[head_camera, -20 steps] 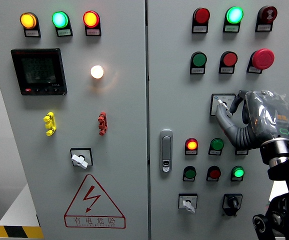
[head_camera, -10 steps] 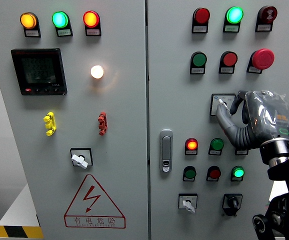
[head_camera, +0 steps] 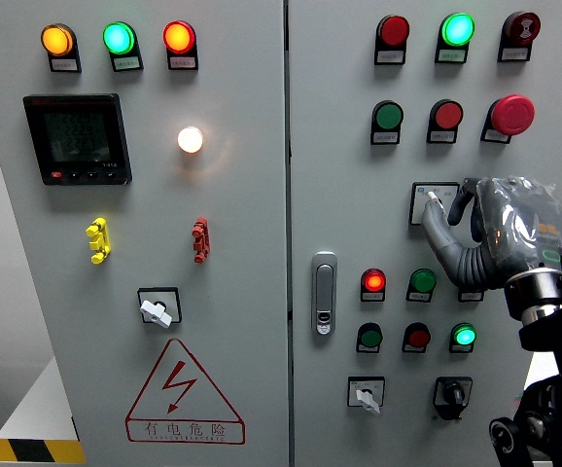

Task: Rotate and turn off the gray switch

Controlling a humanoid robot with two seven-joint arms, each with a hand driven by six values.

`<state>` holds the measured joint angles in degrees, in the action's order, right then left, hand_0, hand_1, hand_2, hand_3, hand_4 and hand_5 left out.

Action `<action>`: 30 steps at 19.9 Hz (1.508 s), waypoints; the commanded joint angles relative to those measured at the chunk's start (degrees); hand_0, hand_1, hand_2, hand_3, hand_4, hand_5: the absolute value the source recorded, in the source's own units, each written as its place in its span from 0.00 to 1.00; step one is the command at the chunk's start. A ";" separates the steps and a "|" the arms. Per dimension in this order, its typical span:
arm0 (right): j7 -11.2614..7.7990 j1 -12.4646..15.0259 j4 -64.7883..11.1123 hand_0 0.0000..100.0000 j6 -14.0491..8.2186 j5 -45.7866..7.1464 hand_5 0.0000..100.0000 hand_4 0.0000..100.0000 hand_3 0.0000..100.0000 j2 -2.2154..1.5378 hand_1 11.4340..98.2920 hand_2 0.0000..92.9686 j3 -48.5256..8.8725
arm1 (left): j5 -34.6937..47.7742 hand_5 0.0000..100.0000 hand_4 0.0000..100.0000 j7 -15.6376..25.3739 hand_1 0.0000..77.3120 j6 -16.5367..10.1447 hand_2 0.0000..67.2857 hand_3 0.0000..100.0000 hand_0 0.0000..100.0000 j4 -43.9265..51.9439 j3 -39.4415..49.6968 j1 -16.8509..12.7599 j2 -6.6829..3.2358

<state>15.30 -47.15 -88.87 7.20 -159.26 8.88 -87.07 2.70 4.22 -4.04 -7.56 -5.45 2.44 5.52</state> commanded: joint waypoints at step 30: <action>-1.23 6.09 -9.47 0.00 -2.36 0.00 1.00 0.77 0.87 0.35 0.21 0.58 -1.08 | 0.02 0.11 0.08 0.00 0.00 0.00 0.20 0.19 0.84 0.00 0.00 -0.07 0.01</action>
<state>14.67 -42.20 -96.66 4.59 -159.29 9.23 -88.04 2.70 4.23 -4.04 -7.56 -5.44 2.45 5.54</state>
